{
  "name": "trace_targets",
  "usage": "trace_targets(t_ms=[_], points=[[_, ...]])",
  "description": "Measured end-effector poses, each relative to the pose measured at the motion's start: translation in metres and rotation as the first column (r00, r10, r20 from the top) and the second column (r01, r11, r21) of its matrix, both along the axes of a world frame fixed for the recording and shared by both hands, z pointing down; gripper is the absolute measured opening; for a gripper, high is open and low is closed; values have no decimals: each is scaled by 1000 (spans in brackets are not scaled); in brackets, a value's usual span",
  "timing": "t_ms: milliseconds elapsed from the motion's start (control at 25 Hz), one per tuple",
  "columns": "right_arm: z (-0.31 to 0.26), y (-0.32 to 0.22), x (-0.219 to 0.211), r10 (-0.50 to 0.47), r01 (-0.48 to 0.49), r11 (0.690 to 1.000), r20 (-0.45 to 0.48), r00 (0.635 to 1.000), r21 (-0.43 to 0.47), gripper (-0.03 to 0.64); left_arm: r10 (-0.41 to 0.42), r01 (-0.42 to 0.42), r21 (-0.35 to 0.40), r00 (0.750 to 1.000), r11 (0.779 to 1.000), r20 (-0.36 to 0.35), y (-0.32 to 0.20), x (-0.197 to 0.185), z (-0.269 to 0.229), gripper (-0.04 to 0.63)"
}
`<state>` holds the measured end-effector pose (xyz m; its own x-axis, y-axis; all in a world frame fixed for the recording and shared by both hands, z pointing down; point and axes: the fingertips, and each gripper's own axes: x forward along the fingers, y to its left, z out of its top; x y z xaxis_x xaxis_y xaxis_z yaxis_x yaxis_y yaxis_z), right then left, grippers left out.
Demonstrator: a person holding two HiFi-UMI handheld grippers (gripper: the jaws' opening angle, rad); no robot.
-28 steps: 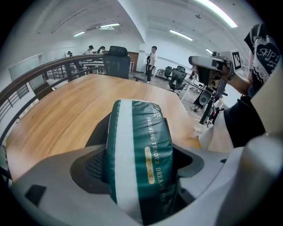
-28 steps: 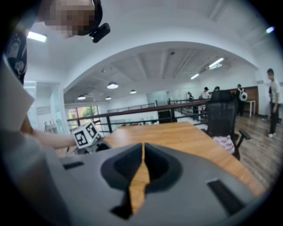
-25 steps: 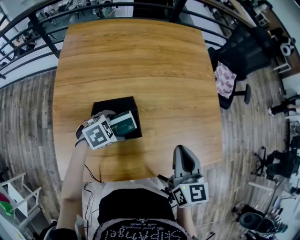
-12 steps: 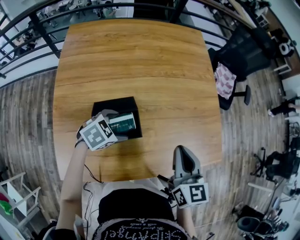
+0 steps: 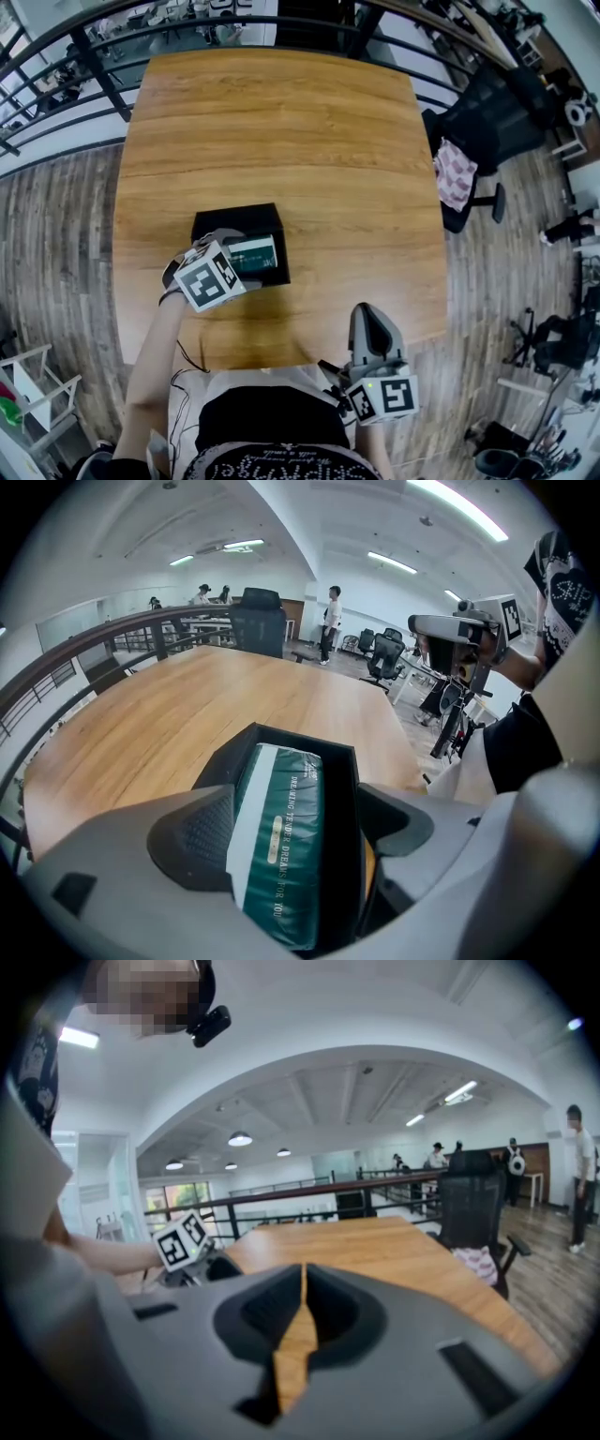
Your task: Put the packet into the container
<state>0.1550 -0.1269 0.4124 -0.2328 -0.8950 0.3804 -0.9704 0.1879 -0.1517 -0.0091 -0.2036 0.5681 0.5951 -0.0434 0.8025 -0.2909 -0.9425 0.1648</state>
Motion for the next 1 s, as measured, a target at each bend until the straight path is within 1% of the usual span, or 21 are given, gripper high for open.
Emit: trace_targets(t_ms=[120,280,480,680,1000], points=[[0,3,2,6,-6,1000,-1,1000,-5,38,-2,2,22,1000,1000,14,1,-1,3,403],[-1,2,7,18,-18,1000,-10,1000,-4,38,-27,26,64,999,998,17,-3,-3,3,402],[-3,0,10,23,-23,1000,-25,999,0,38,-70,68,91,997,994,17,-11,-8,3,399],[-6,0,9,21,-21,1000,-34,999,-4,38,-126,125,104,992,987,3,-16,-16,1,397],[-6,1,3,12,-12,1000,-38,999,2,38,-150,151,116,989,982,-15,-16,-18,0,384]])
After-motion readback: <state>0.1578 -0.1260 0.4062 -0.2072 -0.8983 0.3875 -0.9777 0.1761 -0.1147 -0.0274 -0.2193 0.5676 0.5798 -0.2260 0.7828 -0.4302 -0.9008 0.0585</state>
